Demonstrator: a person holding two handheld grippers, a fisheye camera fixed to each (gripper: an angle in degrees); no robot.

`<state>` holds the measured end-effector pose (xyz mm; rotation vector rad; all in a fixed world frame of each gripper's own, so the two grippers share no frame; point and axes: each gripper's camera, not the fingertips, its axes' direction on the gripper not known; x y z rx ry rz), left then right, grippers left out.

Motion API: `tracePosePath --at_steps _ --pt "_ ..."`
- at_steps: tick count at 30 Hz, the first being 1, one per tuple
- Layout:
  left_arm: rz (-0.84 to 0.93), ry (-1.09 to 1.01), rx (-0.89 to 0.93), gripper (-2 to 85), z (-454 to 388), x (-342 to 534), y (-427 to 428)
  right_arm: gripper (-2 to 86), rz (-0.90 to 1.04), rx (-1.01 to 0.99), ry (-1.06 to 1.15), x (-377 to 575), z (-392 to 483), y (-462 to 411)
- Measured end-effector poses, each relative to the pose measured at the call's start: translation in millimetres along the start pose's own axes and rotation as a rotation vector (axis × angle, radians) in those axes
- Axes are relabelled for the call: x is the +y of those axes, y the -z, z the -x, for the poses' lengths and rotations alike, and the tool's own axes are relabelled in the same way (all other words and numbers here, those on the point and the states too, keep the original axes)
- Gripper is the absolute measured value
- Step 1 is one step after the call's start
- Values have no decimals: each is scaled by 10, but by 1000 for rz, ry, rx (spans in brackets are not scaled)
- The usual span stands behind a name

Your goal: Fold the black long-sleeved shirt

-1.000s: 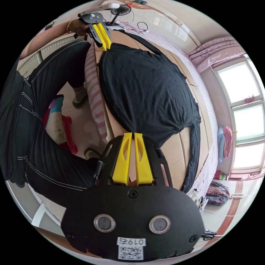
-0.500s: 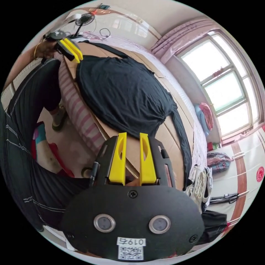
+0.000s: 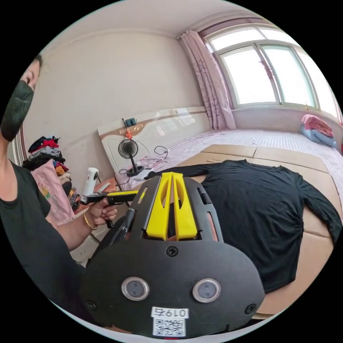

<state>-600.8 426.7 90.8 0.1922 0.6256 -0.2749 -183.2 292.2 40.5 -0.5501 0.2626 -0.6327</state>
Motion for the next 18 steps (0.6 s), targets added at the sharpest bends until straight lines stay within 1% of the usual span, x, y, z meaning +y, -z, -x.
tracePosePath --at_steps 2,4,8,12,14,17,18 --pt "4 36 -81 24 291 46 31 43 59 -13 115 -249 295 -529" --pt "-14 68 -124 28 657 35 83 64 109 1 214 -453 518 -918" --pt "-20 140 -250 48 1647 -238 133 66 156 21 439 -867 1000 -1792" --pt "59 266 -210 68 2699 -531 13 77 191 1 562 -1209 1362 -2539" --pt "47 342 -183 71 3053 -520 22 80 231 26 715 -1382 1632 -3047" --pt "5 429 -194 71 3439 -363 47 79 303 32 852 -1537 1829 -3665" --pt "3 440 -191 72 3548 -304 15 79 319 24 864 -1574 1848 -3773"
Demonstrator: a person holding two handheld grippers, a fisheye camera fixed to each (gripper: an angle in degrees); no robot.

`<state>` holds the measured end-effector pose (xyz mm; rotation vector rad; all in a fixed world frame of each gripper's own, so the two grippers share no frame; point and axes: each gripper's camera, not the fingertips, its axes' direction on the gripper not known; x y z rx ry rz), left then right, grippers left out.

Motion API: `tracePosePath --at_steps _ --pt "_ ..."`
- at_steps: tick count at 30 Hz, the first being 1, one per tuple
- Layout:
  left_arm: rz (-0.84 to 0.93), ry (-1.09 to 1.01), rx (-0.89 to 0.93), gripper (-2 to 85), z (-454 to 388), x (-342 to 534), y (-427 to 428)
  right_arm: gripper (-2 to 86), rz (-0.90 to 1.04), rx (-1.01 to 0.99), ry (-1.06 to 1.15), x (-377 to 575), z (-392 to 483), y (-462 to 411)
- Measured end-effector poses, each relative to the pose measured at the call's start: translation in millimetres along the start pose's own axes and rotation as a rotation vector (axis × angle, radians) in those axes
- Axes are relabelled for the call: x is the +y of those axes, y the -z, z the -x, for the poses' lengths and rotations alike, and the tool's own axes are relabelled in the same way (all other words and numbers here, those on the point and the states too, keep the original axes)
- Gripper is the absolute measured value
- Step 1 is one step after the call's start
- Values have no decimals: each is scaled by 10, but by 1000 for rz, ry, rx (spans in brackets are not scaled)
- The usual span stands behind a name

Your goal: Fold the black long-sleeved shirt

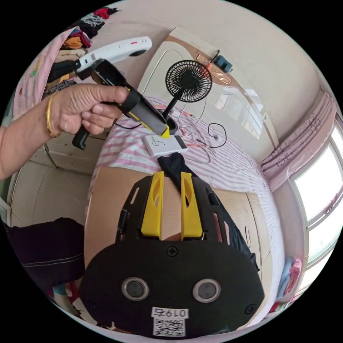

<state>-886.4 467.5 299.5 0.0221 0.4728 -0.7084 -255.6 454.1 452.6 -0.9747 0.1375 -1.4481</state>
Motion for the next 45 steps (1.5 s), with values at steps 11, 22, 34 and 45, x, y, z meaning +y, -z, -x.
tracePosePath --at_steps 11,22,34,45 --pt "143 -13 46 86 652 -679 -837 77 136 -101 189 -1016 -424 -933" --pt "309 138 47 108 1251 -956 -1582 -9 1 -149 -133 -1157 -1224 -823" --pt "326 514 376 126 1986 -569 -2159 -10 -72 -136 -232 -1267 -1638 -712" --pt "250 821 707 136 2202 -313 -2830 -10 -123 -101 -284 -1153 -1822 -522"
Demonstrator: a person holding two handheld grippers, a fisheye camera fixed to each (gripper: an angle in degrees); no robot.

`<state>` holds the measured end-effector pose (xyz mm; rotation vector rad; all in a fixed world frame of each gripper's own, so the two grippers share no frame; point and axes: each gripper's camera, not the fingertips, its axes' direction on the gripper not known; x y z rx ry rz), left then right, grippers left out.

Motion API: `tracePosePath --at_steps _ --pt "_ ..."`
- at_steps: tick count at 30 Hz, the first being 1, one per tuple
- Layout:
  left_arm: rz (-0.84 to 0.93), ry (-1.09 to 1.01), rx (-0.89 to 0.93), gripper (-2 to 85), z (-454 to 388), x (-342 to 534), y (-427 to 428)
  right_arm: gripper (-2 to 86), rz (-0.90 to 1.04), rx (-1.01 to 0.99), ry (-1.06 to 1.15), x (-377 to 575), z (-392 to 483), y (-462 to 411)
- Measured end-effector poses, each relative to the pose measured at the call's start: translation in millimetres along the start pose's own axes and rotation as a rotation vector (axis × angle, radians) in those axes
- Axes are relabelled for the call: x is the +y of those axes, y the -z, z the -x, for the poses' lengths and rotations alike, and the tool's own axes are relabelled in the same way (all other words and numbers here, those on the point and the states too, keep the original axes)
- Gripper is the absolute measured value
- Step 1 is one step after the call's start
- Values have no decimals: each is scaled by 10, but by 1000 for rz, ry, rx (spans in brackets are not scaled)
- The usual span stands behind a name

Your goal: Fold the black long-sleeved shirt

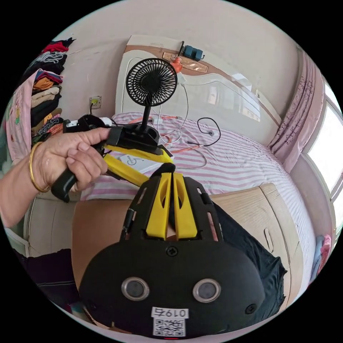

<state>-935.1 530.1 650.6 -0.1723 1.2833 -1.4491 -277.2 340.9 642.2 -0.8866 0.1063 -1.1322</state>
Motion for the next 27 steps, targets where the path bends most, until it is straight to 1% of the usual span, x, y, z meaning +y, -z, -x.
tracePosePath --at_steps 8,10,13,16,18,21,25,27 --pt "-56 52 60 129 99 -32 -278 -10 -98 26 -137 134 -260 306" --pt "-39 44 77 127 90 -39 -389 -9 -109 -14 -141 169 -298 364" --pt "-24 50 86 124 84 -57 -589 -9 -121 -14 -145 247 -298 461" --pt "-25 74 103 108 93 -83 -791 -9 -118 -9 -142 336 -289 549" --pt "-4 79 118 76 72 -89 -971 -9 -113 -2 -140 398 -285 596" --pt "-13 67 77 39 -31 -41 -1136 -9 -95 0 -114 511 -239 663" --pt "-26 27 54 26 -226 -2 -1331 -9 -68 35 -12 694 -34 806" --pt "-38 -51 8 22 -529 14 -1453 -9 -58 52 37 796 72 889"
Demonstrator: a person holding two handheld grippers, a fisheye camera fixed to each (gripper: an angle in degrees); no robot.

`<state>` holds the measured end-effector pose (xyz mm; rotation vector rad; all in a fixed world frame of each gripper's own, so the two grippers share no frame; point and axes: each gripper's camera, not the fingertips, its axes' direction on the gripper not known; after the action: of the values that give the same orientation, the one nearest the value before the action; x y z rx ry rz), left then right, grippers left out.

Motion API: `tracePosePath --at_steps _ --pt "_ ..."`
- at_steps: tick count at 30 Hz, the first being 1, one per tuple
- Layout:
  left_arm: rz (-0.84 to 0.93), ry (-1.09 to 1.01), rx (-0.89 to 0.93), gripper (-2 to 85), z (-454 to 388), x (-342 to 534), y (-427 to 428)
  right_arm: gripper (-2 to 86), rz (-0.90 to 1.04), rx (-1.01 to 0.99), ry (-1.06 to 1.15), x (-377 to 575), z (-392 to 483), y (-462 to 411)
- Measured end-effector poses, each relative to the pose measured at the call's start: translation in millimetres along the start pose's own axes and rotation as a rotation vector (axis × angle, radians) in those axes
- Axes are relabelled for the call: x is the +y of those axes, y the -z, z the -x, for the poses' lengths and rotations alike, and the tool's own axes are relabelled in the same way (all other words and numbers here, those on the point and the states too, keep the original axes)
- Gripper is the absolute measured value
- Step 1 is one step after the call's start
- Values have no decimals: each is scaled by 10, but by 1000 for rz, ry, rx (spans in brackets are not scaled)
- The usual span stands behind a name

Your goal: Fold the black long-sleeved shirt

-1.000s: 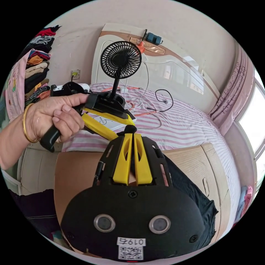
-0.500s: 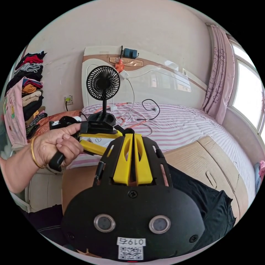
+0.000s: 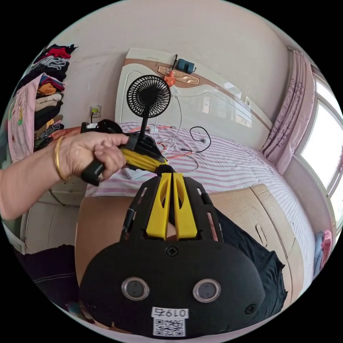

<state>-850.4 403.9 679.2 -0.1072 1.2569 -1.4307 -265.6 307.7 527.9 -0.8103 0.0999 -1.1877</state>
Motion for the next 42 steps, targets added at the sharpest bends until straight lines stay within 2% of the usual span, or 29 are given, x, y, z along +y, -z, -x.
tracePosePath --at_steps 4,10,15,22,27,36,42 --pt "35 -163 -91 19 -680 53 -376 -10 3 63 -25 213 90 243" --pt "213 -468 -195 14 -1947 547 -1494 -10 -119 196 -269 517 -203 900" --pt "293 -666 -209 13 -2923 1289 -2527 -9 -254 192 -448 899 -654 1595" --pt "436 -809 -144 13 -3893 2276 -4055 -6 -389 194 -641 1664 -1487 2720" --pt "553 -997 -218 13 -4534 3465 -5225 -5 -437 279 -711 2339 -1624 3407" --pt "827 -1117 -389 13 -4504 5030 -6824 -5 -430 415 -898 3640 -1410 4151" --pt "956 -1109 -522 16 -4207 5639 -7614 -5 -395 450 -1049 4249 -1362 4290"
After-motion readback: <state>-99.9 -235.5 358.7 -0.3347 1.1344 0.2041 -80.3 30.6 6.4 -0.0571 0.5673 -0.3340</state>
